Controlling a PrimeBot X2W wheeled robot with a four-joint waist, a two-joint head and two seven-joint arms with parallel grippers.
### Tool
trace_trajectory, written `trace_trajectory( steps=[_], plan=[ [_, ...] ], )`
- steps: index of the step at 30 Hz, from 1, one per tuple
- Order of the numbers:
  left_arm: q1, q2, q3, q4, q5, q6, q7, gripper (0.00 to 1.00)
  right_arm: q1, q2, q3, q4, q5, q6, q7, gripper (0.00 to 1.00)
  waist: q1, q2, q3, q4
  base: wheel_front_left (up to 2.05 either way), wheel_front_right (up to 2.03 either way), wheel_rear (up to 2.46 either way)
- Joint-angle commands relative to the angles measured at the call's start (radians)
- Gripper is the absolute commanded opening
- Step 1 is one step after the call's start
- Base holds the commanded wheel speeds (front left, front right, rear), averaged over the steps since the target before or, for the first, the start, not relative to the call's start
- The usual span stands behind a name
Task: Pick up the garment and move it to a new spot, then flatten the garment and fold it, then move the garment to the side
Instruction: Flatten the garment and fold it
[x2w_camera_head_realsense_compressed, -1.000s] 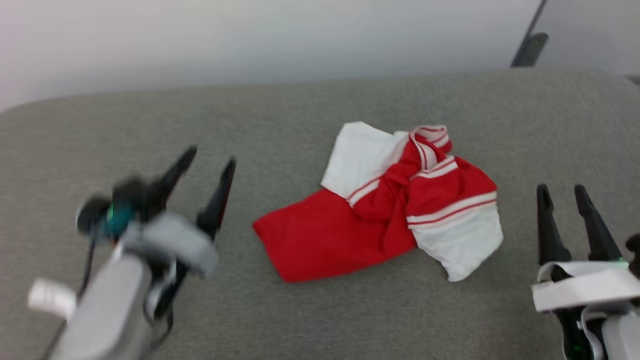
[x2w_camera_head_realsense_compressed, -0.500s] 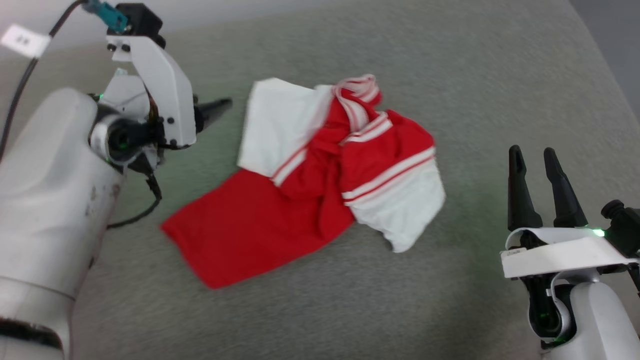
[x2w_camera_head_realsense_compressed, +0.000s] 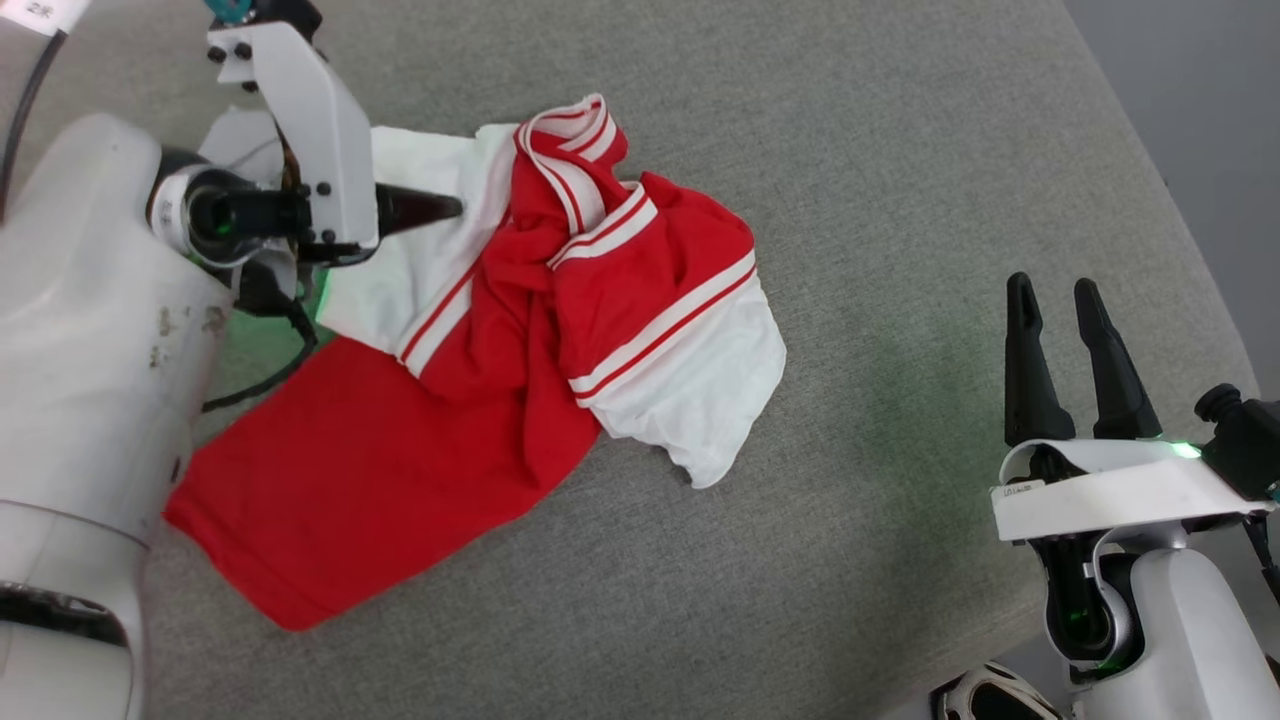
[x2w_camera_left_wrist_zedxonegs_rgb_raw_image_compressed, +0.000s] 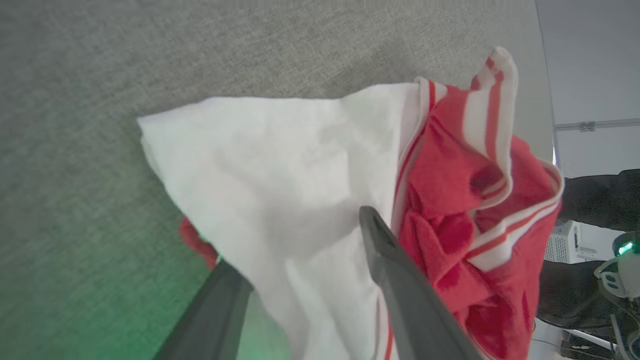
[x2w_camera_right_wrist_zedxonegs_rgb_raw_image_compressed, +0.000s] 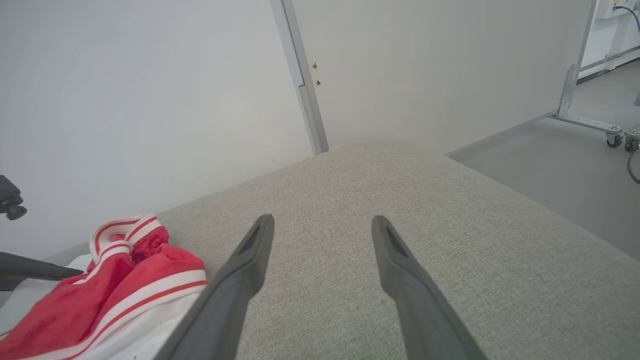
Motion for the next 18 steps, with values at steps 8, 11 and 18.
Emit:
trace_trajectory(
  steps=[8,11,18],
  plan=[
    [-0.019,0.037,0.006,0.046,0.044,-0.01,-0.174,0.0,-0.007,0.003,-0.009,-0.006,-0.031,-0.001,-0.001,1.0,0.0,-0.0001,-0.025,0.068,0.0,0.0,0.0],
    [-0.017,0.069,0.017,0.068,0.054,-0.013,-0.237,0.0,-0.005,0.002,-0.005,-0.005,-0.045,-0.001,-0.001,1.0,0.0,-0.0001,-0.04,0.1,0.0,0.0,0.0],
    [0.029,0.146,0.044,0.141,0.069,0.01,-0.364,0.0,0.001,-0.02,-0.003,-0.007,-0.06,-0.001,-0.001,1.0,0.0,-0.0001,-0.066,0.159,0.0,0.0,0.0]
  ],
)
